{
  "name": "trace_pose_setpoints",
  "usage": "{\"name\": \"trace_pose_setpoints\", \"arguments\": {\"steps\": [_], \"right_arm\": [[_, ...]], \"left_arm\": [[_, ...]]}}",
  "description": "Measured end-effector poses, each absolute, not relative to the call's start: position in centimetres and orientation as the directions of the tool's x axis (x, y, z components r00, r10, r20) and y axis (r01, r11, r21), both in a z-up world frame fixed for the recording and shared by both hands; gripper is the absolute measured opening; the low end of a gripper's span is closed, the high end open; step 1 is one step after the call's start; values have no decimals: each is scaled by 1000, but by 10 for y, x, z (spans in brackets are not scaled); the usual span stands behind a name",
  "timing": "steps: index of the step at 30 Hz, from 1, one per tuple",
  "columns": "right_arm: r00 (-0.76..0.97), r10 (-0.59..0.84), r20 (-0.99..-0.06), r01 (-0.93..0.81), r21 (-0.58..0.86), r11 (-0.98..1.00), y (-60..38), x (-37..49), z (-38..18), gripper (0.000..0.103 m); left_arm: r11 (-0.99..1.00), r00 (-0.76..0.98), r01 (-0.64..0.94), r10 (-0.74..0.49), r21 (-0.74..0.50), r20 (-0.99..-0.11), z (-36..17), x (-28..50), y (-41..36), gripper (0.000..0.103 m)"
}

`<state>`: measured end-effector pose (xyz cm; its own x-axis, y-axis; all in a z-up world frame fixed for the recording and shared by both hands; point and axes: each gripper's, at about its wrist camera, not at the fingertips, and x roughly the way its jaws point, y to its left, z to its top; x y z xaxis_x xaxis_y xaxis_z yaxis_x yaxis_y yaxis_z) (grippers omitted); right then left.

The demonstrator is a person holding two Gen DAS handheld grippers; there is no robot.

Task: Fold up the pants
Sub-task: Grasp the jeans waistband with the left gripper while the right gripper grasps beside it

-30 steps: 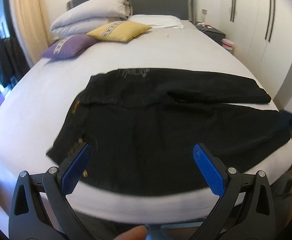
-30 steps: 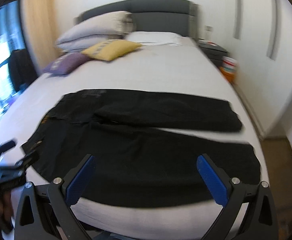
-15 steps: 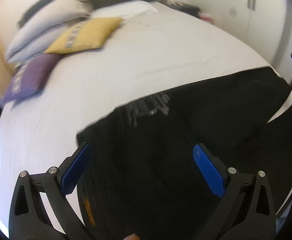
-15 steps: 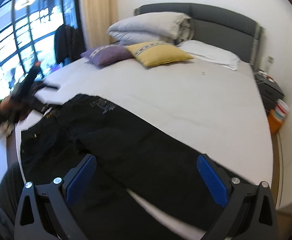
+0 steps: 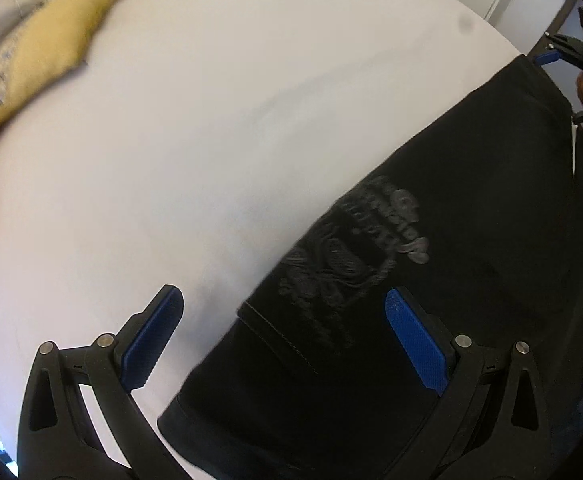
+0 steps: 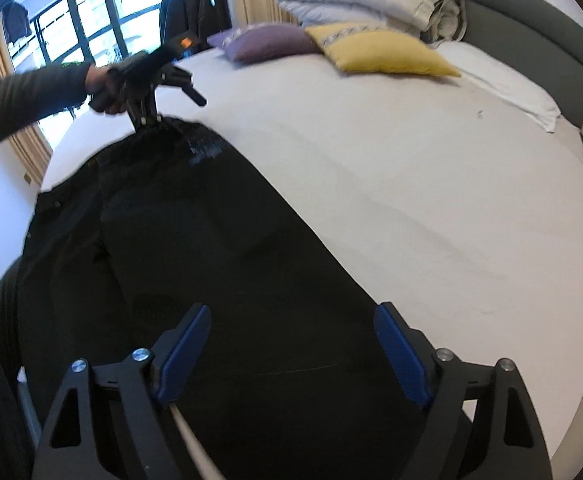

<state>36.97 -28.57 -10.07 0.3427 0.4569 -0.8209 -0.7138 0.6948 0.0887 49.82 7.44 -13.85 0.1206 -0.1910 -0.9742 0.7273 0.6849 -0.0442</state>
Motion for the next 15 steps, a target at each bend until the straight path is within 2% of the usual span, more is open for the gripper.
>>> {"name": "trace_pose_setpoints", "arguments": {"steps": [2, 4, 6, 7, 8, 9, 11, 12, 15], "right_arm": [[325, 455, -829, -712, 102, 694, -288, 381, -108, 85], [319, 452, -833, -712, 104, 695, -289, 390, -113, 85], [307, 460, -833, -713, 118, 691, -289, 400, -117, 84], [298, 465, -834, -716, 127, 687, -288, 405, -119, 84], [297, 457, -838, -716, 122, 687, -287, 409, -122, 84], [295, 445, -845, -717, 112, 688, -285, 412, -124, 83], [281, 430, -858, -723, 106, 683, -282, 418, -130, 80], [275, 424, -863, -724, 104, 682, -281, 421, -132, 79], [265, 397, -879, -730, 86, 678, -276, 430, -138, 77]], "left_arm": [[700, 73, 711, -176, -73, -982, -153, 511, 82, 102], [708, 32, 698, -174, -103, -984, -165, 518, 87, 96], [701, 25, 703, -188, -116, -982, -170, 519, 87, 85], [695, 22, 708, -199, -125, -980, -170, 519, 87, 77], [692, 18, 710, -204, -131, -979, -170, 519, 87, 65], [690, 23, 712, -209, -131, -978, -169, 519, 87, 48], [683, 45, 722, -212, -115, -976, -164, 515, 86, 36], [673, 45, 730, -221, -119, -974, -163, 512, 85, 20], [637, 131, 770, -208, -32, -969, -154, 493, 79, 9]]}}
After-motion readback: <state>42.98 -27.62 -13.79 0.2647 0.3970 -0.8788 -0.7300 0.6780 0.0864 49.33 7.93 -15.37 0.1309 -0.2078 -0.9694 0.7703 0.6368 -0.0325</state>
